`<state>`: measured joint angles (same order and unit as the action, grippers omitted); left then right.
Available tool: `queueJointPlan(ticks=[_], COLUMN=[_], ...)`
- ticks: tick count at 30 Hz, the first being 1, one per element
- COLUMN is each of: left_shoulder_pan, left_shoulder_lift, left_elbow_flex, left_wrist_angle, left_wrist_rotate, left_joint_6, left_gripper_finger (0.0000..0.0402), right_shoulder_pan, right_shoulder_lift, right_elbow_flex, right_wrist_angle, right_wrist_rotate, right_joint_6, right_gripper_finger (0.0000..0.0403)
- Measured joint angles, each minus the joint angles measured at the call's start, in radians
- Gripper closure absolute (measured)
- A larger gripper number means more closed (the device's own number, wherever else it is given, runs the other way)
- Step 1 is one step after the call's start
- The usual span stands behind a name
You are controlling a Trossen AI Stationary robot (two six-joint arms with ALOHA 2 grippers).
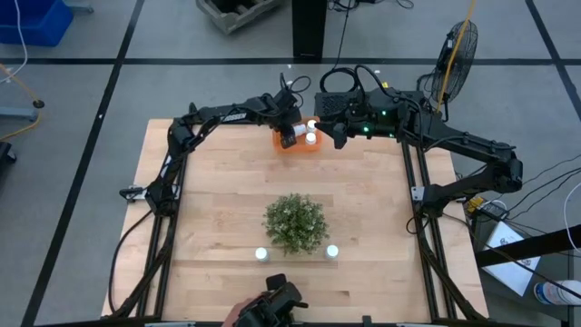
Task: Pick and place pill bottles into a basket
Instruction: Put the top left white pill bottle into the orange bin, then put the top white pill bottle into the orange bin
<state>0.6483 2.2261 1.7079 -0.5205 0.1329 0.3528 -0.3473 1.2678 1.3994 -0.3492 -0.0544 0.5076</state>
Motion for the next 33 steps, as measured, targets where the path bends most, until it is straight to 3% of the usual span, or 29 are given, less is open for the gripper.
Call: queueJointPlan(ticks=[11,23,33], left_shoulder_pan=[-0.001,0.002,0.01], left_shoulder_lift=[-0.003,0.0,0.004], left_elbow_flex=[0.002,0.0,-0.002], left_wrist_angle=[-0.01,-0.039,-0.009], left_wrist_rotate=[0.042,0.02,-0.003], left_joint_6=[-0.014,0.02,-0.053], left_gripper_finger=[0.0267,0.0201,0.0193], right_shoulder_pan=[0.0,0.0,0.0], right_shoulder_lift=[0.0,0.0,0.0], right_elbow_flex=[0.0,0.0,0.0], right_wrist_angle=[0.0,0.0,0.0], right_wrist_rotate=[0.0,0.0,0.0], right_joint_6=[0.0,-0.004,-0.022], right_gripper_finger=[0.0202,0.0202,0.0202])
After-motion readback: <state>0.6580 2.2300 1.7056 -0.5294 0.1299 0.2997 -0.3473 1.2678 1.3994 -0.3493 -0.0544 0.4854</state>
